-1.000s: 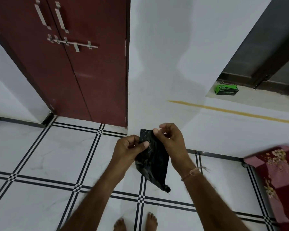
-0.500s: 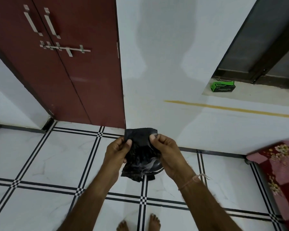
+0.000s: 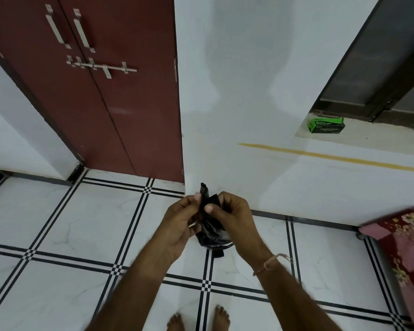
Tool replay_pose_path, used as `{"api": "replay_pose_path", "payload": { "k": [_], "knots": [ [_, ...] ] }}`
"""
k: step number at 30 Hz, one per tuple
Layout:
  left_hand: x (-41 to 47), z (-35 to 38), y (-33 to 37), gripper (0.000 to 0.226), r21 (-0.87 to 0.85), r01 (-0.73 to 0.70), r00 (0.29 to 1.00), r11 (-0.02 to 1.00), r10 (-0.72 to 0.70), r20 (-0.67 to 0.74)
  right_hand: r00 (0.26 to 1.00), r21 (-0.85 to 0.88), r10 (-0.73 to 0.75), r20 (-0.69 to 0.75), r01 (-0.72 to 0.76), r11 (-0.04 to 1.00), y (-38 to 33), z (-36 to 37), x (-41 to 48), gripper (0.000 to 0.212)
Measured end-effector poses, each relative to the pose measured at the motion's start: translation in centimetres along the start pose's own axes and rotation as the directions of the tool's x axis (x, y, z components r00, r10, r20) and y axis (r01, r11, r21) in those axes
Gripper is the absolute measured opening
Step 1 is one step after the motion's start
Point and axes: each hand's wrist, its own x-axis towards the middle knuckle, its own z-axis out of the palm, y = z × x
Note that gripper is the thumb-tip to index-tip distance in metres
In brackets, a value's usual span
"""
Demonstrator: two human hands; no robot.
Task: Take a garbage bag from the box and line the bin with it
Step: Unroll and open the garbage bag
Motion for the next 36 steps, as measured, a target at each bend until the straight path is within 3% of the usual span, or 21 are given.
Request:
{"api": "replay_pose_path", "payload": {
  "k": [4,7,14,18,21,22,24,26,28,31,33,34,35,36],
  "knots": [
    [0.3,-0.9,-0.7,0.024,-0.056,-0.022,1.000,0.998,0.022,-0.001,0.998,0.231,0.067,-0.007,-0.064,0.971,0.2,-0.8,-0.4,0.035],
    [0.7,-2.2,-0.8,0.032,-0.046,-0.020,1.000,0.999,0.019,-0.019,0.987,0.333,0.143,-0.075,-0.111,0.936,0.1,-1.6,0.0,0.042],
    [1.0,-6.2,-0.3,0.024,0.313,-0.050,0.998,0.948,0.055,-0.006,0.933,0.412,0.279,-0.226,-0.168,0.896,-0.1,-3.6,2.3,0.045],
    [0.3,-6.5,-0.4,0.026,0.484,-0.078,0.993,0.871,0.111,-0.039,0.948,0.386,0.285,-0.140,-0.213,0.898,0.1,-4.1,2.7,0.040],
    [2.9,-5.0,-0.6,0.066,0.497,-0.044,0.999,0.866,0.039,0.021,0.950,0.373,0.312,0.008,-0.292,0.881,0.0,-4.0,2.7,0.034],
    [3.6,-4.4,-0.5,0.074,0.481,-0.046,0.996,0.876,0.005,0.086,0.946,0.359,0.319,0.059,-0.318,0.878,-0.1,-4.0,2.7,0.033],
    [2.0,-2.4,0.0,0.058,0.493,-0.091,0.969,0.866,-0.037,0.244,0.936,0.314,0.334,0.116,-0.353,0.881,-0.3,-4.1,3.0,0.034],
    [1.7,-0.1,0.0,0.035,0.449,-0.122,0.964,0.885,-0.003,0.268,0.936,0.277,0.336,0.103,-0.351,0.895,-0.5,-4.5,3.6,0.033],
    [1.2,0.0,-0.2,0.029,0.332,-0.105,0.959,0.938,0.008,0.283,0.940,0.232,0.334,0.064,-0.340,0.911,-0.7,-4.8,4.2,0.033],
    [1.7,0.5,-0.3,0.030,0.235,-0.051,0.981,0.971,0.005,0.192,0.954,0.134,0.299,0.015,-0.299,0.945,-0.4,-4.6,5.1,0.030],
    [1.8,1.3,-0.8,0.032,0.178,-0.066,0.995,0.982,0.051,0.090,0.976,-0.199,0.163,-0.145,-0.190,0.961,0.2,-4.5,5.7,0.027],
    [1.8,1.7,-1.1,0.032,0.144,-0.089,0.996,0.986,0.084,0.039,0.959,-0.386,0.048,-0.278,-0.157,0.909,0.4,-4.7,5.5,0.026],
    [1.9,2.0,-1.3,0.032,0.115,-0.111,0.994,0.987,0.112,-0.002,0.928,-0.446,-0.037,-0.370,-0.142,0.884,0.3,-4.9,4.9,0.027],
    [1.8,2.4,-1.3,0.033,0.097,-0.134,0.990,0.986,0.138,-0.039,0.926,-0.388,-0.033,-0.376,-0.125,0.913,-0.2,-4.8,4.1,0.030]
  ]
}}
